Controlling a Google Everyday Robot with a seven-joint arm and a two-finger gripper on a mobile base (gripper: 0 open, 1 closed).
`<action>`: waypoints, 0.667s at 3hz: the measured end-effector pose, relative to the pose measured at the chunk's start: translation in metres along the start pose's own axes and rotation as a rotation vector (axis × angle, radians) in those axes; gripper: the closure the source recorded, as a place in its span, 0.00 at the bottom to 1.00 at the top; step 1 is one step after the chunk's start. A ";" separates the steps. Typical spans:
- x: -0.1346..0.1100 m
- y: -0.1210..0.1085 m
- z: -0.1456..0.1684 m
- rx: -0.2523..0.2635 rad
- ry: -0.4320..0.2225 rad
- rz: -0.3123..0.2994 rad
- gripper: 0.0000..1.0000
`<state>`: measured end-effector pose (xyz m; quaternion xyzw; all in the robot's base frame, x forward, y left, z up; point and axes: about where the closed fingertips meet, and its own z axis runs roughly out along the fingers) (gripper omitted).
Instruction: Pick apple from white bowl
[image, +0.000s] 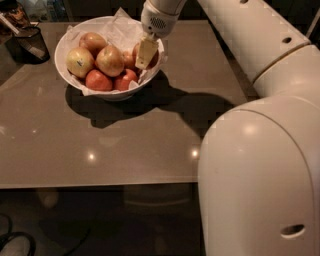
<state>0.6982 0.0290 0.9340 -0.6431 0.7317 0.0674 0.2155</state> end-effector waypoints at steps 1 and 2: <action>-0.011 0.000 -0.035 0.005 -0.009 0.023 1.00; -0.031 -0.003 -0.067 0.019 -0.067 0.009 1.00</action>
Offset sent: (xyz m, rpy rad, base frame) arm -0.0196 -0.0138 0.1416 0.0659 0.0351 0.0458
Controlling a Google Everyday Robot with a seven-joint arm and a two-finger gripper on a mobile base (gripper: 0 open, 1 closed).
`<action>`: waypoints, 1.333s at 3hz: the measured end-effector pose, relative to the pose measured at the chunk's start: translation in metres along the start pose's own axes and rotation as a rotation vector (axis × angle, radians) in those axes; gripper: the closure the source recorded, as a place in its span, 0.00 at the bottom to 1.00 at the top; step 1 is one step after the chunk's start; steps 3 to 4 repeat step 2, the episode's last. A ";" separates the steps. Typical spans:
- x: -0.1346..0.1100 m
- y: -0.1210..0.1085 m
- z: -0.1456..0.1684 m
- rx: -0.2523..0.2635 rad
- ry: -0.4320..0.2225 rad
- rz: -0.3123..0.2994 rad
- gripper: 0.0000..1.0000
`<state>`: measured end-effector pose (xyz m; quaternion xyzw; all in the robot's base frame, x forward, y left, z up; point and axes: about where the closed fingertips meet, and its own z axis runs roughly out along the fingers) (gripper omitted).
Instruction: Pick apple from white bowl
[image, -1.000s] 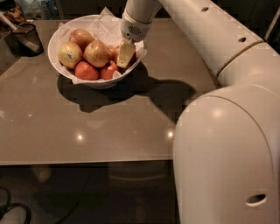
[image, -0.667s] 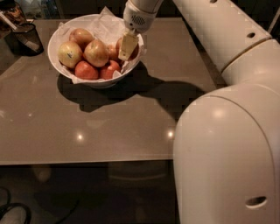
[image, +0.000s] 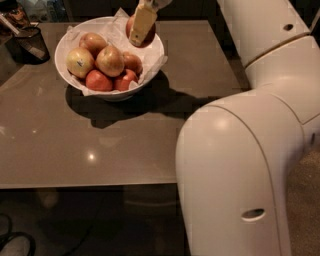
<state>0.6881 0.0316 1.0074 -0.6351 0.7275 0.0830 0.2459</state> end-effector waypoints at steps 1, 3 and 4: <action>-0.031 0.000 -0.034 0.039 -0.081 -0.049 1.00; -0.040 -0.008 -0.035 0.069 -0.112 -0.050 1.00; -0.040 -0.008 -0.035 0.069 -0.112 -0.050 1.00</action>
Offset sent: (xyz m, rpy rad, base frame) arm -0.0060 0.0114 0.0393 0.0564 -0.0626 0.0362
